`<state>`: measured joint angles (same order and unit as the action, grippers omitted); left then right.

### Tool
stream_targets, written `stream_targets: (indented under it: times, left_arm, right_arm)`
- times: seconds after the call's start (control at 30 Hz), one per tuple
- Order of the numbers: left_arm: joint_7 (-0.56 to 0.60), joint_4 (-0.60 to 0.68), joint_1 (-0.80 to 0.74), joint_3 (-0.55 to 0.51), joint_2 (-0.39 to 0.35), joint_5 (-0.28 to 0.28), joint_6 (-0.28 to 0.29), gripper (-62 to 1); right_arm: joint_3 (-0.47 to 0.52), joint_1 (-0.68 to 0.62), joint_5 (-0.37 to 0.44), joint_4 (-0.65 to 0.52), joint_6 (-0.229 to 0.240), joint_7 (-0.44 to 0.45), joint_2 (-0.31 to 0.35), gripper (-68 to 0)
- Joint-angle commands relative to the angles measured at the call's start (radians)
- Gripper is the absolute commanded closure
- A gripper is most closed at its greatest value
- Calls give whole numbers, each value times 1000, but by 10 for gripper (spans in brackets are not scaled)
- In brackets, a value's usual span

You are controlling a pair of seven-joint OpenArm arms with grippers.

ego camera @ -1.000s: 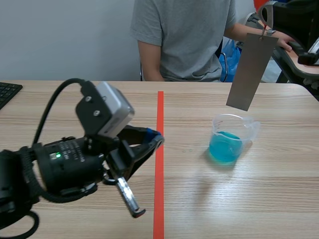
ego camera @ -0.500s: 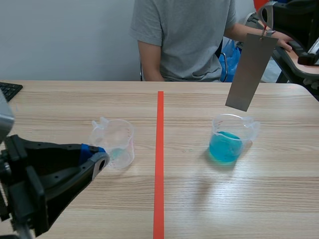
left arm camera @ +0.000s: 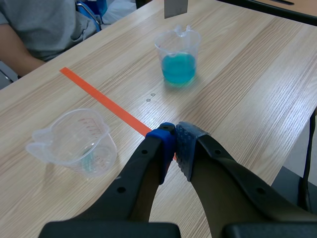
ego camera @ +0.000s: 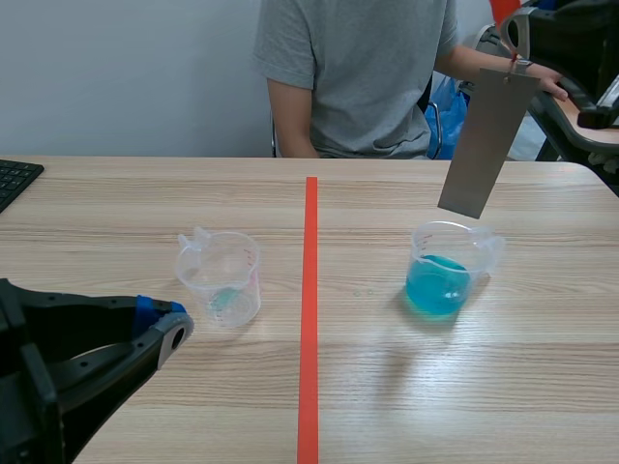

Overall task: Do the redox reaction experiment.
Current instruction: 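Point at the plate with the left hand, then lower the plate into the blue solution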

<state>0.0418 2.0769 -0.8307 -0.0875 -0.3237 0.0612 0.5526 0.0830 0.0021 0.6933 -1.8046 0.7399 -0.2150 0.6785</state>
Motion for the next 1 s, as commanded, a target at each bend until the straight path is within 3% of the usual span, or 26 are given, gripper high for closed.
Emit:
stream_targets:
  times: [0.0, 0.37, 0.63, 0.97]
  left_arm:
    - [20, 2, 6, 3, 5, 10, 1, -32]
    - [18, 2, 5, -6, 5, 10, 1, -32]
    - [17, 2, 5, -6, 5, 10, 1, -32]
    - [13, 2, 5, -6, 5, 10, 1, -32]
  right_arm:
    - [-2, 19, 12, -14, 6, 11, 11, -11]
    - [-6, 20, -7, 85, 6, 50, 7, -11]
    - [-7, 20, -21, 142, 6, 78, -32, -11]
    - [-51, 28, -89, 180, 6, 134, -59, -11]
